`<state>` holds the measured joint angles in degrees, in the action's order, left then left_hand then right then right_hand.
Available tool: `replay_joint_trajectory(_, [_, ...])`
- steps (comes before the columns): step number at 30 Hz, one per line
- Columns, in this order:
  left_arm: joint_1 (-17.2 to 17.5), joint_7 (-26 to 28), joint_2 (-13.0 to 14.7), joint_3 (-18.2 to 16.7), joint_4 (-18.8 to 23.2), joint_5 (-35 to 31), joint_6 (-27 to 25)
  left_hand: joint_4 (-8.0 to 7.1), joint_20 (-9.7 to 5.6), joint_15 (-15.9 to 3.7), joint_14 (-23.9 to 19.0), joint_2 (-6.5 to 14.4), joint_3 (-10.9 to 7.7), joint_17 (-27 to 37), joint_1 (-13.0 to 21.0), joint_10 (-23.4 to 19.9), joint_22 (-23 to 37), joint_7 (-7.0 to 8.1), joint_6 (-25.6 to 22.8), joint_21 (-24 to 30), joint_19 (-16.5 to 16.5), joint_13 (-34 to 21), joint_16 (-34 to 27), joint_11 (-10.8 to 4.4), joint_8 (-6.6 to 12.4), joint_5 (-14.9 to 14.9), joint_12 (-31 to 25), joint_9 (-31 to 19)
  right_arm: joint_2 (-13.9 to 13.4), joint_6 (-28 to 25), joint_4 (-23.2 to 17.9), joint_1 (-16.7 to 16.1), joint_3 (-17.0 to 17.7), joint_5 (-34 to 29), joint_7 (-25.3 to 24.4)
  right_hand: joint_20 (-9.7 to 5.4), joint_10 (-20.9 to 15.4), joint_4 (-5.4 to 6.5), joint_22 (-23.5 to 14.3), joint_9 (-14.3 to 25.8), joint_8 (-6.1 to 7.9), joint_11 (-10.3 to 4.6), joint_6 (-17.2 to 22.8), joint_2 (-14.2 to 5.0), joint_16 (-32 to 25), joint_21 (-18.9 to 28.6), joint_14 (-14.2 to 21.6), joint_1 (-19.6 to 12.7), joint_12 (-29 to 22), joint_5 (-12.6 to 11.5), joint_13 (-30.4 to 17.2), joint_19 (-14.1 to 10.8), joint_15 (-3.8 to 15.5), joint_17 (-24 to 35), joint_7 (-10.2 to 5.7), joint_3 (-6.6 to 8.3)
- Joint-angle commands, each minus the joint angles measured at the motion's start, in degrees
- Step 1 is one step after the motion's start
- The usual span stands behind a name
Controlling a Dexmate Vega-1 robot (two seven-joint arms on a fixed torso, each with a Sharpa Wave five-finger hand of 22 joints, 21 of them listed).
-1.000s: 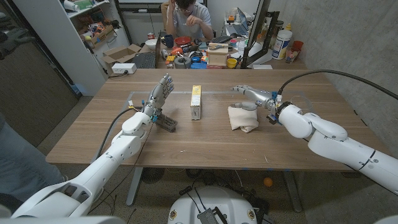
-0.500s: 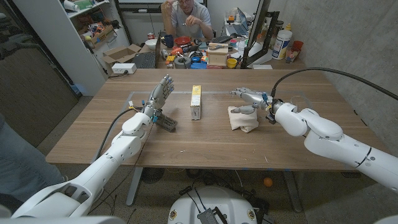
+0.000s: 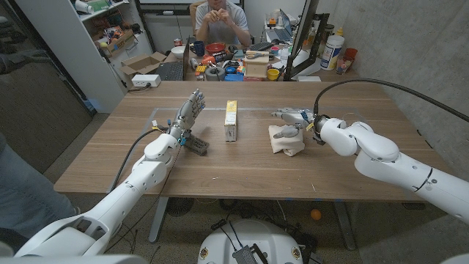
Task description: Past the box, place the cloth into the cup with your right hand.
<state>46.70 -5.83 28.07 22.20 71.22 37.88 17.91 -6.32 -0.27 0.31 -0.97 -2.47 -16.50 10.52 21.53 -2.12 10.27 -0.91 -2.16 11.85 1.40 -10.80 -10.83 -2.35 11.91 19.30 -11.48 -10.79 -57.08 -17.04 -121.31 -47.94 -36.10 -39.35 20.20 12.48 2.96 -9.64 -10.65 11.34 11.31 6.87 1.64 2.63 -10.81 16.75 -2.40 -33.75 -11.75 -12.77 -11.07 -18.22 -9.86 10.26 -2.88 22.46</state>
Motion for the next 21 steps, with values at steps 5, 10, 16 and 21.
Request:
replay_joint_trajectory(5, [0.3, -0.3, -0.3, -0.2, -0.7, 0.3, 0.7, -0.16, 0.45, -0.22, -0.5, 0.7, 0.22, 0.3, 0.2, -0.2, 0.1, -0.13, -0.4, -0.2, 0.0, -0.2, -0.2, -0.54, 0.05, -0.2, -0.5, -0.2, 2.5, 0.0, 4.1, 3.7, -3.7, -5.1, 7.8, 0.03, -0.3, 0.12, -0.2, 0.1, 0.54, -0.01, 0.2, 0.56, -0.3, 0.3, 0.4, -0.1, -0.5, -0.4, -0.2, -0.8, -0.44, 0.2, -0.81, 0.01])
replay_joint_trajectory(10, [0.4, -0.1, -0.2, -0.2, -0.6, 0.3, 0.7, -0.17, 0.46, -0.19, -0.5, 0.7, 0.26, 0.3, 0.2, -0.2, 0.1, -0.20, -0.5, -0.2, 0.0, -0.2, -0.2, -0.41, 0.04, -0.2, -0.5, -0.2, 2.9, -0.9, 5.0, 4.5, -5.2, -9.3, 9.5, 0.06, -0.5, 0.14, -0.1, 0.1, 0.63, -0.17, 0.4, 0.75, -0.4, 0.3, 0.8, -0.3, -0.7, -0.4, -0.3, -1.2, -0.27, 0.2, -1.16, 0.01])
replay_joint_trajectory(16, [0.4, 0.0, -0.2, -0.1, -0.6, 0.2, 0.4, -0.17, 0.52, -0.16, -0.5, 0.8, 0.31, 0.3, 0.2, -0.3, 0.1, -0.15, -0.5, -0.2, -0.1, -0.2, -0.2, -0.58, 0.03, -0.2, -0.5, -0.2, 3.0, -0.8, 5.5, 4.6, -5.4, -10.7, 11.1, 0.06, -0.6, 0.17, -0.1, 0.1, 0.69, -0.29, 0.6, 0.84, -0.5, 0.3, 1.2, -0.5, -0.7, -0.5, -0.3, -1.6, -0.13, 0.2, -1.22, 0.04])
replay_joint_trajectory(21, [0.1, -0.1, -0.6, 0.0, -1.0, 0.4, 0.2, -0.17, 0.69, -0.18, -0.5, 0.8, 0.35, 0.3, 0.2, -0.3, 0.1, -0.19, -0.6, -0.2, -0.1, -0.2, -0.2, -0.55, 0.03, -0.2, -0.5, -0.2, 3.5, -0.9, 5.5, 5.5, -6.4, -13.3, 14.4, -0.16, -0.2, 0.00, 0.0, 0.2, 0.71, 0.04, 0.6, -0.79, -0.5, 0.7, 1.8, -2.8, -0.7, -0.5, -0.3, -4.0, -0.31, 0.2, -1.26, 1.45])
